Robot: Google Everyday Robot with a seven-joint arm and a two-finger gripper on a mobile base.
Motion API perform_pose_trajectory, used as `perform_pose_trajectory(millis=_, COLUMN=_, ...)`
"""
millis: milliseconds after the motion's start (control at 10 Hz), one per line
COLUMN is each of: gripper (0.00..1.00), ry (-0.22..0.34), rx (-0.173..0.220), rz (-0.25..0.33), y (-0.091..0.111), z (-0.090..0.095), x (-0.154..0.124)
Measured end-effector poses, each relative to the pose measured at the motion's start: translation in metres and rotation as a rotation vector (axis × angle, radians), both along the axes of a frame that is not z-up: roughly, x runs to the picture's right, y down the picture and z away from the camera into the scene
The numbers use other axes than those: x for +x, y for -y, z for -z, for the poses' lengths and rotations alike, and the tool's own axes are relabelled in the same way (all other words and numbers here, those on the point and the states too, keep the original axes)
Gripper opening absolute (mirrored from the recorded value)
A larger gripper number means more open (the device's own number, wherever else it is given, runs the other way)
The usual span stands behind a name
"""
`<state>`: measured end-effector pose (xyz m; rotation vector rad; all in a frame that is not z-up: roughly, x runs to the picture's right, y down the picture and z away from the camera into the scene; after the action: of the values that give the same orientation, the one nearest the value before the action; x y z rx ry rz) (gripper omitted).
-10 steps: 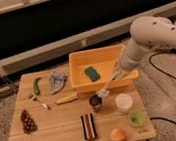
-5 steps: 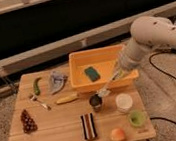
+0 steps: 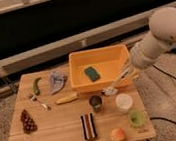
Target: Place brush in paper cup
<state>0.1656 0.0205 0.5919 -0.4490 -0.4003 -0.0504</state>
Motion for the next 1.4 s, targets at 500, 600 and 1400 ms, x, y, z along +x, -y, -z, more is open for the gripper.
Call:
perform_pose_trajectory(millis=500, gripper=0.00, ry=-0.054, rx=-0.029, rz=-0.018, y=-0.026, z=0.041, x=0.022)
perform_pose_trajectory(millis=600, gripper=0.00, ry=-0.077, rx=-0.031, rz=-0.031, y=-0.030, z=0.049, x=0.033)
perform_pose_trajectory(millis=1400, gripper=0.00, ry=-0.146, rx=-0.071, rz=-0.104, y=-0.036, z=0.013, x=0.074)
